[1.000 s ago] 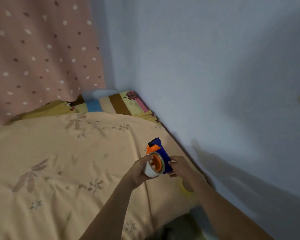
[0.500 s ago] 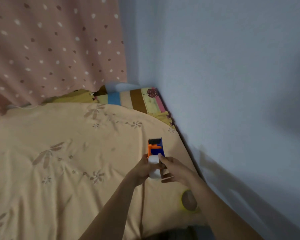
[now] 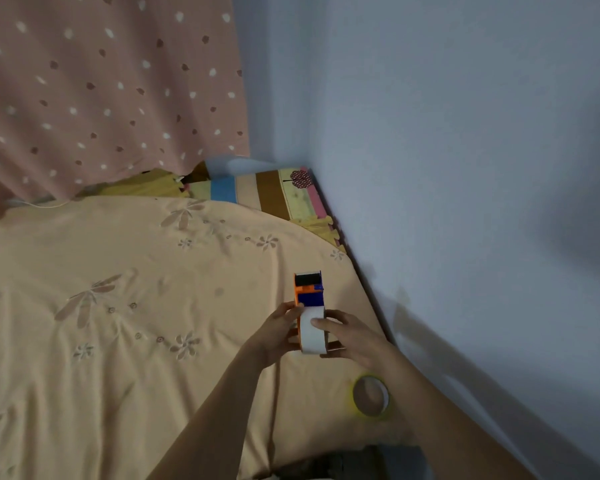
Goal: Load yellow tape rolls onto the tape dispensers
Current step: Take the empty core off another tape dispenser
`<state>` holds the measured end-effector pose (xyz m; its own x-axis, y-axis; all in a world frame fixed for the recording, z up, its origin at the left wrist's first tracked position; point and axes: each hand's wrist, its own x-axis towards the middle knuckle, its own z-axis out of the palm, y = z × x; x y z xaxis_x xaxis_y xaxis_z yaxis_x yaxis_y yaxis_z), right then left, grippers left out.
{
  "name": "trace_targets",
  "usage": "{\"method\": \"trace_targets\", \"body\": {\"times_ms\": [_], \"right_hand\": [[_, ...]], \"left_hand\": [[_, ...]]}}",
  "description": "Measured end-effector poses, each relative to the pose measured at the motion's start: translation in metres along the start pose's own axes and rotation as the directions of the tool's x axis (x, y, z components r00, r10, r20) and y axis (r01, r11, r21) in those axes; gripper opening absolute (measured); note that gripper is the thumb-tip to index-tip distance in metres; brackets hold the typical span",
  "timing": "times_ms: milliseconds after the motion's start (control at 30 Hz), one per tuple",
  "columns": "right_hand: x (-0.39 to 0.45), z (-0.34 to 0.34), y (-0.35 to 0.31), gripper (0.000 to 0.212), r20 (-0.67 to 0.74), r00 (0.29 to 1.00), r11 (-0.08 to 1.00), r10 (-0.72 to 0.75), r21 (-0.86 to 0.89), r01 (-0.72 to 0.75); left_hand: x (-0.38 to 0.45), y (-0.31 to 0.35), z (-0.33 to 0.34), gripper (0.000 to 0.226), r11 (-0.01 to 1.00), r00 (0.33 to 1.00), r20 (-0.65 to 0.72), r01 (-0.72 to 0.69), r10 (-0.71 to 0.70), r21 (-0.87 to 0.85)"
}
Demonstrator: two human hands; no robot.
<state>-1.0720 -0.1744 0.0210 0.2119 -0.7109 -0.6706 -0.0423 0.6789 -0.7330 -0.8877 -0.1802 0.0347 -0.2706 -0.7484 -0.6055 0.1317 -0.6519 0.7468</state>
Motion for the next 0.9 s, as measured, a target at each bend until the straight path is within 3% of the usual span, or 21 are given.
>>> {"method": "trace_targets", "body": {"times_ms": [200,300,367,433,500,567,733,900], "right_hand": [[0.000,-0.016,-0.001,0.063,-0.014,1.000,0.997,-0.019,0.072,0.020],[0.006,-0.031,-0.004,0.069,-0.082,0.997,0.990,-0.007,0.137,0.019],[0.013,-0.038,-0.004,0.074,-0.245,0.969,0.999,-0.034,-0.006,0.034],[0.023,-0.044,-0.001,0.078,-0.389,0.907,0.945,-0.161,-0.327,0.027],[0.032,-0.049,0.006,0.090,-0.394,0.883,0.778,-0.255,-0.626,-0.055],[0.038,-0.051,0.013,0.102,-0.347,0.894,0.607,-0.283,-0.787,-0.113],[0.054,-0.043,0.024,0.102,-0.278,0.917,0.383,-0.284,-0.910,-0.157],[0.070,-0.029,0.028,0.093,-0.272,0.922,0.353,-0.277,-0.921,-0.166]], "left_hand": [[0.001,-0.004,-0.001,0.044,0.999,0.992,-0.123,-0.017,0.011,-0.046],[0.002,-0.002,-0.005,0.046,0.999,0.977,-0.213,-0.026,0.016,-0.045],[0.002,-0.003,-0.010,0.048,0.999,0.967,-0.254,-0.023,0.017,-0.023],[0.001,-0.005,-0.015,0.048,1.000,0.961,-0.275,-0.023,0.020,-0.007],[-0.001,-0.008,-0.019,0.049,1.000,0.957,-0.290,-0.022,0.022,0.003],[-0.001,-0.010,-0.024,0.054,1.000,0.956,-0.293,-0.026,0.026,0.002],[0.002,-0.017,-0.032,0.059,0.999,0.968,-0.248,-0.031,0.023,-0.030],[0.011,-0.022,-0.041,0.064,0.998,0.965,-0.262,-0.016,0.000,-0.058]]}}
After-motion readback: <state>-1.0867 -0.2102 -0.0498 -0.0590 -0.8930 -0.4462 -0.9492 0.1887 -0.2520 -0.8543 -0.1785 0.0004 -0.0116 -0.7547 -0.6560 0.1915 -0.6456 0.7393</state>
